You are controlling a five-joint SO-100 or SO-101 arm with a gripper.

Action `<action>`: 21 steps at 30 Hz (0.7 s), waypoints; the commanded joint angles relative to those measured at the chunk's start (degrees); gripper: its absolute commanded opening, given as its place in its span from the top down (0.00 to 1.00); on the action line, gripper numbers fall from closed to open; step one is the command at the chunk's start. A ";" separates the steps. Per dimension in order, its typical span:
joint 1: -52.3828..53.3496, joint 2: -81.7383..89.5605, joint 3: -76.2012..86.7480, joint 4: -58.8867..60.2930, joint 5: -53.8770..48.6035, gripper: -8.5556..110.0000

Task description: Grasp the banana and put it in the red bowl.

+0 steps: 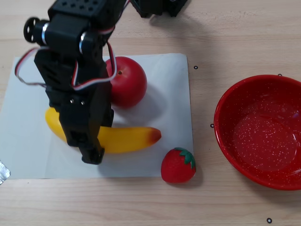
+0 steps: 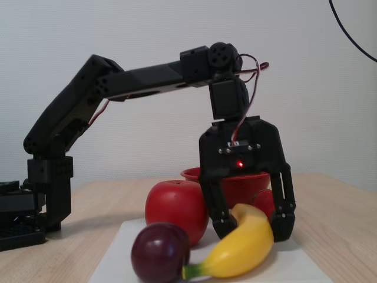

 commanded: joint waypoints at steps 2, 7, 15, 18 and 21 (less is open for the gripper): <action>-1.14 19.34 -1.76 -3.34 -0.88 0.93; -1.41 22.68 0.09 -5.36 -1.58 0.93; -1.14 27.42 -0.09 -6.77 -3.34 0.93; -0.62 29.88 0.44 -6.94 -4.04 0.93; 0.18 33.40 2.72 -7.82 -4.39 0.93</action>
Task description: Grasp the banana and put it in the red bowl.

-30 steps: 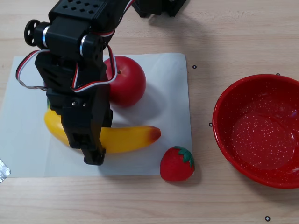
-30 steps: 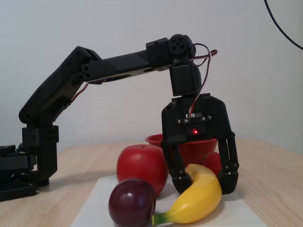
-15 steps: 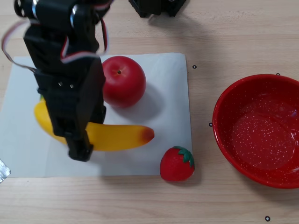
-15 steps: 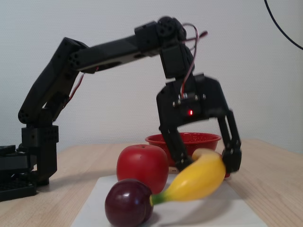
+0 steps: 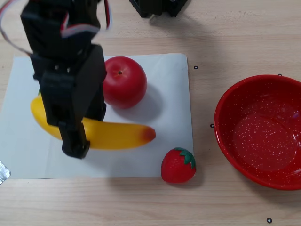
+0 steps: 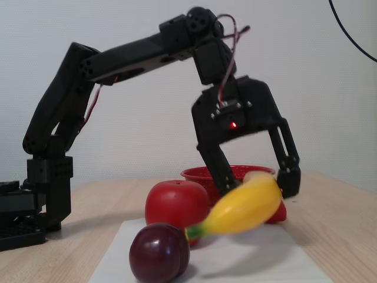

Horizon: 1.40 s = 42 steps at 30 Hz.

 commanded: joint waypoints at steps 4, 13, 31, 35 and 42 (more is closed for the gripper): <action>2.37 24.43 0.26 -3.52 -0.79 0.93; 6.68 32.34 3.16 -0.70 -2.46 0.93; 26.98 39.64 8.44 -2.64 -5.80 0.93; 32.26 40.17 11.34 -4.92 -5.54 0.93; 41.40 37.97 15.73 -12.13 -5.89 0.93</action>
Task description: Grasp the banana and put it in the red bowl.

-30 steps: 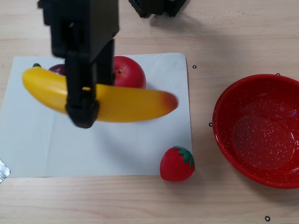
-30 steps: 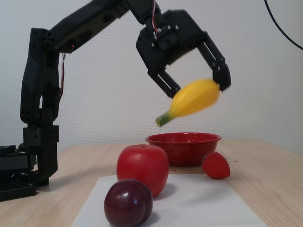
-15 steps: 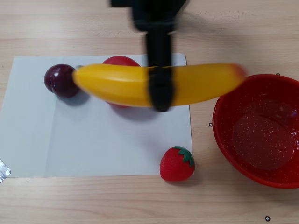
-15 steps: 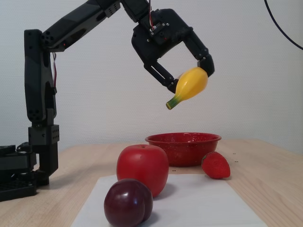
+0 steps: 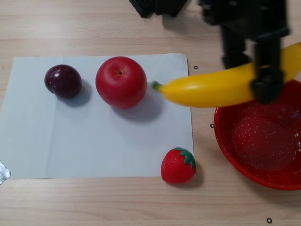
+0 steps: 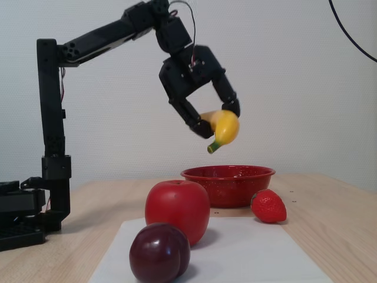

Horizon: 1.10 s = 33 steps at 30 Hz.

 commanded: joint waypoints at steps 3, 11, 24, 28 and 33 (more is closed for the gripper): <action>4.48 6.15 -2.99 -6.42 -0.70 0.93; 10.11 -3.08 -7.03 -8.70 0.44 0.89; 10.02 -8.00 -5.36 -6.94 5.89 0.73; 8.70 -9.76 -6.06 -6.86 6.68 0.72; 6.59 -10.63 -9.23 -5.10 5.98 0.76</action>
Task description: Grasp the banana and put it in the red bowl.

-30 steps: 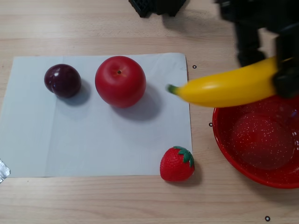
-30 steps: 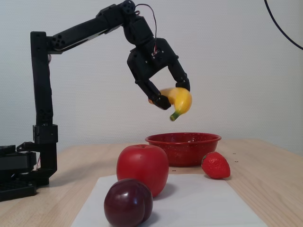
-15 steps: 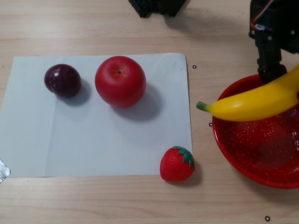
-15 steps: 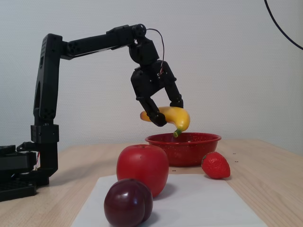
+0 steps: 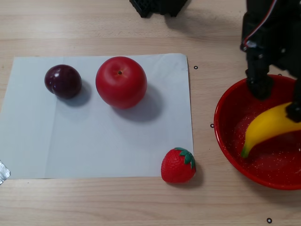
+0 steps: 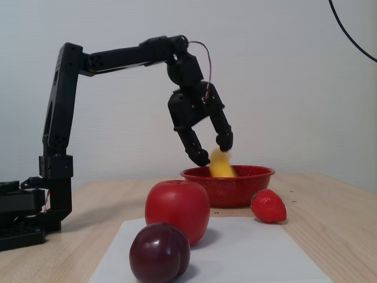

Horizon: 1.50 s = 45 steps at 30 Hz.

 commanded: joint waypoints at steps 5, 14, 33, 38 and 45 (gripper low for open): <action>-2.46 4.83 -13.10 5.54 -2.72 0.85; -5.19 8.09 -19.07 12.57 -6.06 0.93; -11.43 29.18 -3.78 13.97 -5.36 0.93; -15.38 36.47 4.04 14.59 -5.27 0.93; -21.01 48.60 20.30 9.84 -4.13 0.93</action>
